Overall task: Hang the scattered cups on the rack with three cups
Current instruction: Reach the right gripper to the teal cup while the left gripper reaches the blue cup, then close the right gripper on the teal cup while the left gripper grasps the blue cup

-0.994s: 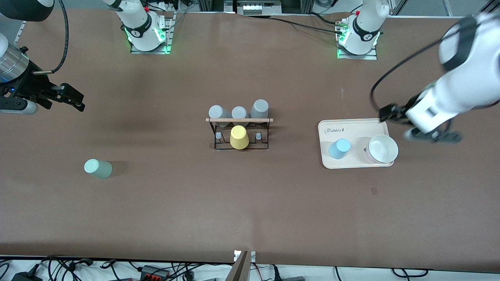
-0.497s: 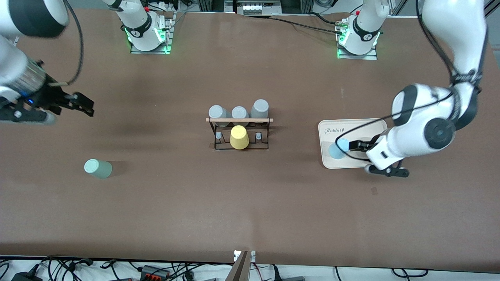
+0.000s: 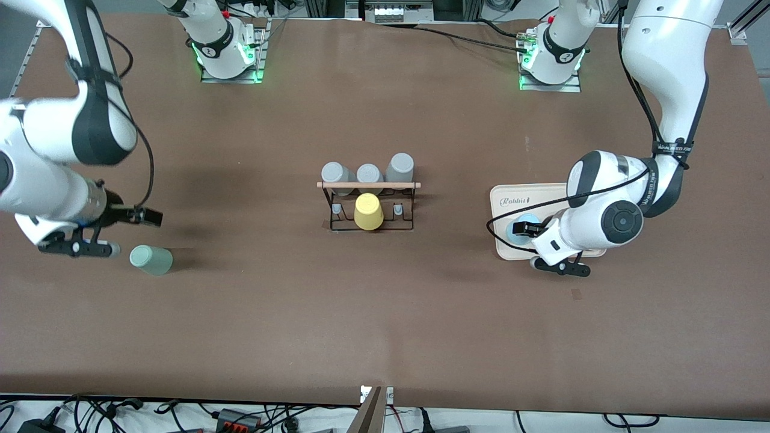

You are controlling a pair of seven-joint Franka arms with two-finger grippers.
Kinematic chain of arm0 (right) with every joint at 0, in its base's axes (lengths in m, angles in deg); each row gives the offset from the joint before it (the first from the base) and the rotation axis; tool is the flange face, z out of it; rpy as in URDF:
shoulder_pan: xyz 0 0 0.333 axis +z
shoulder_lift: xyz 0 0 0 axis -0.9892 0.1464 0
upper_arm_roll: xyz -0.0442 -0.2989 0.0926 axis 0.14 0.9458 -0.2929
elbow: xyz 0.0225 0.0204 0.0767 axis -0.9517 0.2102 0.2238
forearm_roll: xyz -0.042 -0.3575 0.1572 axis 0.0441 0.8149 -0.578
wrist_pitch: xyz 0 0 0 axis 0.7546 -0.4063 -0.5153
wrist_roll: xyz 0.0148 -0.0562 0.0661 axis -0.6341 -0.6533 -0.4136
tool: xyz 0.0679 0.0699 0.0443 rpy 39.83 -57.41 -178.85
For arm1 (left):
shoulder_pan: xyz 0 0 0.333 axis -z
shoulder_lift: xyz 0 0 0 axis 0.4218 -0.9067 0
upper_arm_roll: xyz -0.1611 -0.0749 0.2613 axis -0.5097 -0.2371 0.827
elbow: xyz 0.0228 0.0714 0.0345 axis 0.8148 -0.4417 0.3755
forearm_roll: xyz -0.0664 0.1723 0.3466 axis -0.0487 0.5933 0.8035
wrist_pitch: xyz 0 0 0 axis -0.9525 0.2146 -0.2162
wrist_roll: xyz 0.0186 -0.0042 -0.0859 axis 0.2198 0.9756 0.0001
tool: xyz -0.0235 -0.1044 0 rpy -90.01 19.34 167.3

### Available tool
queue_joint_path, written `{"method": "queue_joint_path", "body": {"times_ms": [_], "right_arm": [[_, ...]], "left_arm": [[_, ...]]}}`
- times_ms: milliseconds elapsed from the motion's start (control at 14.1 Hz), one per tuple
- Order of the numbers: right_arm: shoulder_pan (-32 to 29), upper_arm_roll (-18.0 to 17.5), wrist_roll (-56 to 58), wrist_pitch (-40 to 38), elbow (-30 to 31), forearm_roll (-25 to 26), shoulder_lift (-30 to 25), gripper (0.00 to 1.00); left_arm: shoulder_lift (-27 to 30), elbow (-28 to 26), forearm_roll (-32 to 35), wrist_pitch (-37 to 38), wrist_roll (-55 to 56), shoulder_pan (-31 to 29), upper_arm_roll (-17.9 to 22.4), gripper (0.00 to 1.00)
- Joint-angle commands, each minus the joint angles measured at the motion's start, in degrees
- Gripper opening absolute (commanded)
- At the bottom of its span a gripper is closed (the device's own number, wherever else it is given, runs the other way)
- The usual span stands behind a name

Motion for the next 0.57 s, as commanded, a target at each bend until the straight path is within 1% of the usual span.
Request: {"method": "queue_joint_path", "body": {"times_ms": [0, 71, 355, 426, 497], "right_arm": [[-2.5, -0.34, 2.95, 5.31, -3.03, 0.57, 4.81, 1.0], [-2.87, -0.34, 4.53, 7.51, -2.94, 0.57, 6.12, 1.0], [-4.54, -0.34, 7.87, 11.21, -2.94, 1.01, 9.82, 1.0], [-4.8, -0.34, 10.41, 12.97, -2.94, 1.45, 10.7, 1.0], [-5.5, -0.34, 11.91, 14.11, -2.94, 1.54, 11.49, 1.0]], "left_arm": [[1.5, -6.41, 1.04, -7.11, 0.2, 0.11, 0.19, 1.0], [1.5, -7.48, 1.04, -8.18, 0.2, 0.11, 0.1, 1.0], [1.94, -7.57, 1.04, -7.93, 0.29, 0.2, 0.1, 1.0], [2.03, -7.84, 1.04, -7.76, 0.46, 0.12, 0.1, 0.95], [2.55, -8.27, 1.04, -7.75, 0.55, 0.2, 0.02, 0.92]]}}
